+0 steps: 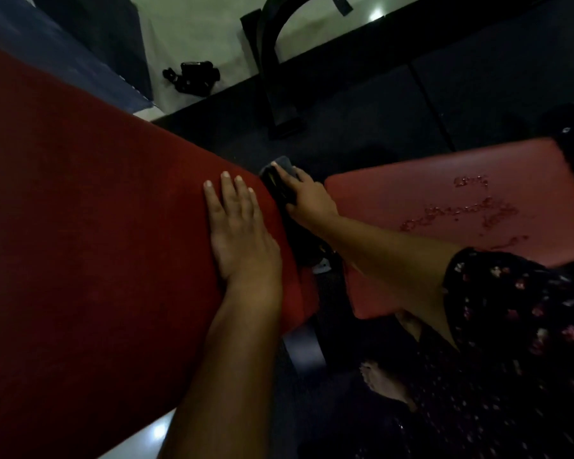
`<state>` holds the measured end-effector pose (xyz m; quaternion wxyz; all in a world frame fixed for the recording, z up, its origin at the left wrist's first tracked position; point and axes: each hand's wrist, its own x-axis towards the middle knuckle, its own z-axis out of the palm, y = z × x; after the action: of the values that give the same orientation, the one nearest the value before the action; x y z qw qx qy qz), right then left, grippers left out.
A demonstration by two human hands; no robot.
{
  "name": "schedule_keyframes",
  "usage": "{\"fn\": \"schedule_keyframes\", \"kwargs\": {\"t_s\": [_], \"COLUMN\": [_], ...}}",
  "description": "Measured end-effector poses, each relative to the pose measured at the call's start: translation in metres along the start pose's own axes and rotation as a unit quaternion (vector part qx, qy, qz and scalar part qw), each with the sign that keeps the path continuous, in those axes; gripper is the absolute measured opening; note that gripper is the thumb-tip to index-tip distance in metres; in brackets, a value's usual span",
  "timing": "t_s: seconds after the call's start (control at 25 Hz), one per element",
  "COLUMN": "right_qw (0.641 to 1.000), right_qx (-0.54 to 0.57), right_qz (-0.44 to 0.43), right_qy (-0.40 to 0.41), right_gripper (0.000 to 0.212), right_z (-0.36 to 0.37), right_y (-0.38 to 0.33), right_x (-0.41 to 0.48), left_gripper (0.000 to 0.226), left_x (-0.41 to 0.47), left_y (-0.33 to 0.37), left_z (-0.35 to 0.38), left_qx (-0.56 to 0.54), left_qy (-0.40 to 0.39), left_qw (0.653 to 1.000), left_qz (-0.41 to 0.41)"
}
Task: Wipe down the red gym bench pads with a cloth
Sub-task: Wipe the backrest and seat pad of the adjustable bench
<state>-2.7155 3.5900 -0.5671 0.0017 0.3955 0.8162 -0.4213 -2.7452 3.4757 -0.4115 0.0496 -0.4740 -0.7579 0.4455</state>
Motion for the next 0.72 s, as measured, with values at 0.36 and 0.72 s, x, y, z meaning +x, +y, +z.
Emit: {"fn": "schedule_keyframes", "kwargs": {"t_s": [0.36,0.72], "right_qw": [0.969,0.983], "right_qx": [0.232,0.176], "right_qz": [0.057,0.037], "right_qy": [-0.065,-0.046], "right_gripper": [0.084,0.096], "right_z": [0.055,0.100], "right_y": [0.045,0.076], "right_x": [-0.151,-0.196], "left_gripper": [0.065,0.070], "left_x": [-0.011,-0.028], "left_y": [0.013,0.040], "left_z": [-0.008,0.024], "left_qx": [-0.221,-0.014], "left_qy": [0.099,-0.048], "left_qw": [0.966,0.989], "left_qz": [0.091,0.137]}}
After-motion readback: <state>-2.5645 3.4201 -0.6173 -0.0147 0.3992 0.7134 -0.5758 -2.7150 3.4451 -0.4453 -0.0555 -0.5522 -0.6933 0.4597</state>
